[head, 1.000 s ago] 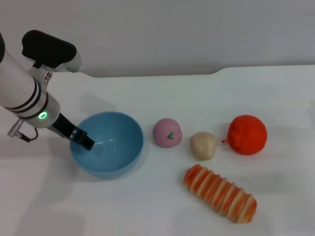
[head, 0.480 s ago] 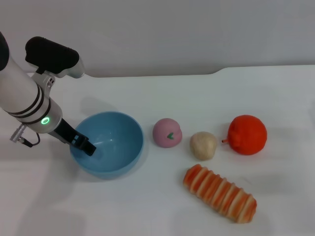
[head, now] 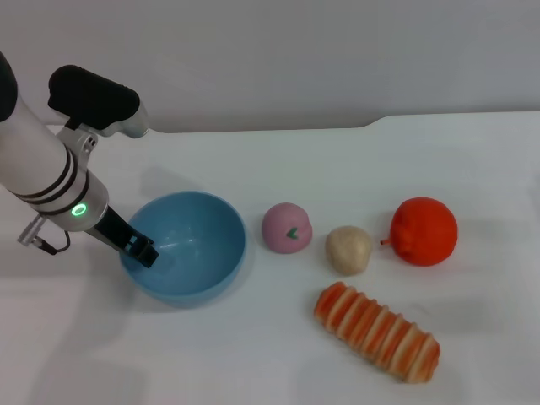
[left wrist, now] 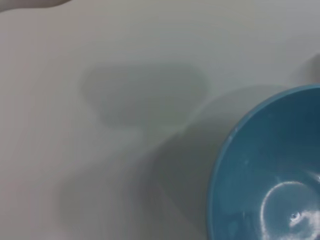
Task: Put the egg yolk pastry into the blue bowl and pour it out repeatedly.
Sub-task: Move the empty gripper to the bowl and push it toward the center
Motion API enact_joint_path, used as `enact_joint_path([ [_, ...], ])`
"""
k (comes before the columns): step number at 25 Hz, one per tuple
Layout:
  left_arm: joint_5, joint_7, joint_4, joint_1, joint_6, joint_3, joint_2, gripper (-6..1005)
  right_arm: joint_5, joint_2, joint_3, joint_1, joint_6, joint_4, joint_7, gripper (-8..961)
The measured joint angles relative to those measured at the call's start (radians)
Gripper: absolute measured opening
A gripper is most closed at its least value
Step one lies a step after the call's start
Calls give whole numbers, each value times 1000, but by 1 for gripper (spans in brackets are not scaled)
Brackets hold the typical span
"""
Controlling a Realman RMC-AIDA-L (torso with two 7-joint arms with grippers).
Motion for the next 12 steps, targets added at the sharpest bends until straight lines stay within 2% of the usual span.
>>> enact_joint_path([
  [11, -37, -9, -61, -8, -3, -1, -1, 129, -5, 0, -4, 1, -2, 0, 1, 766],
  [12, -43, -9, -64, -14, -1, 0, -1, 117, -5, 0, -7, 0, -3, 0, 2, 766],
])
